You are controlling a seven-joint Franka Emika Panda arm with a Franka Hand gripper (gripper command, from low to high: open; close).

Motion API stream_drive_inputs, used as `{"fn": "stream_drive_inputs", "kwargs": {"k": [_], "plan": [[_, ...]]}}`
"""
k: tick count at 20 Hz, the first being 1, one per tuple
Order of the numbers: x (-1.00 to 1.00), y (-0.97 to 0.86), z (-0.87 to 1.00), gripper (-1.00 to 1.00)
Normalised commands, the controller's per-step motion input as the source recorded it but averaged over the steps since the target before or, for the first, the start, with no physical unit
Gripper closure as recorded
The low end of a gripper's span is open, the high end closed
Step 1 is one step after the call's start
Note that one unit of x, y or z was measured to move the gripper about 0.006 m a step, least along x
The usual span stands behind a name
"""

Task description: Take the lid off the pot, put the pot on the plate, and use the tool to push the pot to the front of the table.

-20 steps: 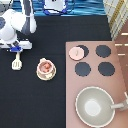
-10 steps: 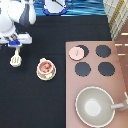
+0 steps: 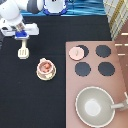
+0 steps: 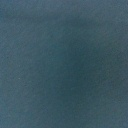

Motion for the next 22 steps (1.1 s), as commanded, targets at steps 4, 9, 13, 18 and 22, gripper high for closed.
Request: {"fn": "stream_drive_inputs", "kwargs": {"k": [4, 9, 13, 18, 22], "plan": [[-0.54, 0.88, -0.48, 1.00], [-0.67, 0.72, -0.31, 1.00], [-0.77, 0.32, -0.24, 1.00], [-0.80, 0.09, -0.25, 1.00], [-0.18, -0.17, -0.16, 1.00]]}}
